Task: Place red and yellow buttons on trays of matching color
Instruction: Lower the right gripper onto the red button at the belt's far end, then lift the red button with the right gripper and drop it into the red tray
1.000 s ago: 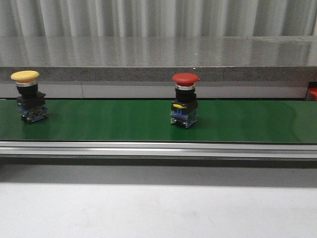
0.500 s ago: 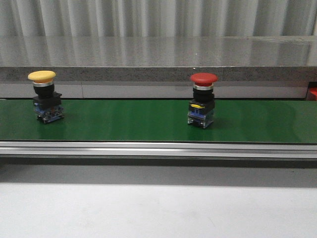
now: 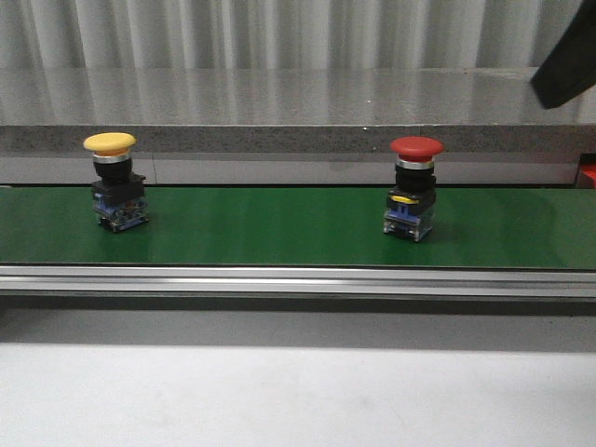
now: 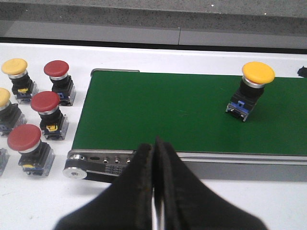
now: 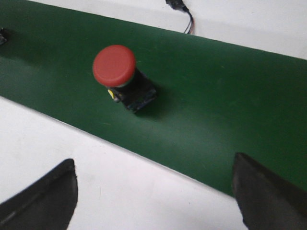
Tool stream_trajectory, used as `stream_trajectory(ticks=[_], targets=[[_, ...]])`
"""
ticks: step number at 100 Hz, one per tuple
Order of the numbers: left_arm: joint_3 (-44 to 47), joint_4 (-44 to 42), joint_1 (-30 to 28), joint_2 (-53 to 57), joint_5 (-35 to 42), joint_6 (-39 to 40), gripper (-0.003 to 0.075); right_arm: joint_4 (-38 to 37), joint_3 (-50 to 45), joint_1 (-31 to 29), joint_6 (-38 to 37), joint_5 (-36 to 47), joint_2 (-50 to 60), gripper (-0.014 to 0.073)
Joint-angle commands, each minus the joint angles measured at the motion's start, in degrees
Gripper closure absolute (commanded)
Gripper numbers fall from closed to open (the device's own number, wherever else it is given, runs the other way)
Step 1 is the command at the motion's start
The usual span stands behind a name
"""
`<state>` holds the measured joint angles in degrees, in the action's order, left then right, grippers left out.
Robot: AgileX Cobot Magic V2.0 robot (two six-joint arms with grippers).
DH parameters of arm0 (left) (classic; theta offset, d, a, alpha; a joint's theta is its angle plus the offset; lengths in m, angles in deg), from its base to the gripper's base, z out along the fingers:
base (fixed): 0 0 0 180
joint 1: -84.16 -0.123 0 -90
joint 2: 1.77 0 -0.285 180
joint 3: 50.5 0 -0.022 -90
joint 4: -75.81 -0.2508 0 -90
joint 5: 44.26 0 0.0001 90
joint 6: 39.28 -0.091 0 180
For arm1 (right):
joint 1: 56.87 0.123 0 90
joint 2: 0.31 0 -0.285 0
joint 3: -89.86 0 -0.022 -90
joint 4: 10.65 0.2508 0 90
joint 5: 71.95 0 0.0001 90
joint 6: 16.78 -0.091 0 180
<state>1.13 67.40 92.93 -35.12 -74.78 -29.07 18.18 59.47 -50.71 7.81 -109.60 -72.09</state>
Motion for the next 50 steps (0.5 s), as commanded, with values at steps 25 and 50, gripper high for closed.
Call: stream_trajectory(ticks=[25,50], targets=[[-1.5,0.13,0.41,-0.13,4.7,0.59,0.0741,1.95,10.39,6.22,3.08,7.09,-15.96,-0.0051],[-1.5,0.13,0.41,-0.13,4.7,0.59,0.0741,1.34,14.65,6.22,3.39,8.31,-23.89,0.0114]])
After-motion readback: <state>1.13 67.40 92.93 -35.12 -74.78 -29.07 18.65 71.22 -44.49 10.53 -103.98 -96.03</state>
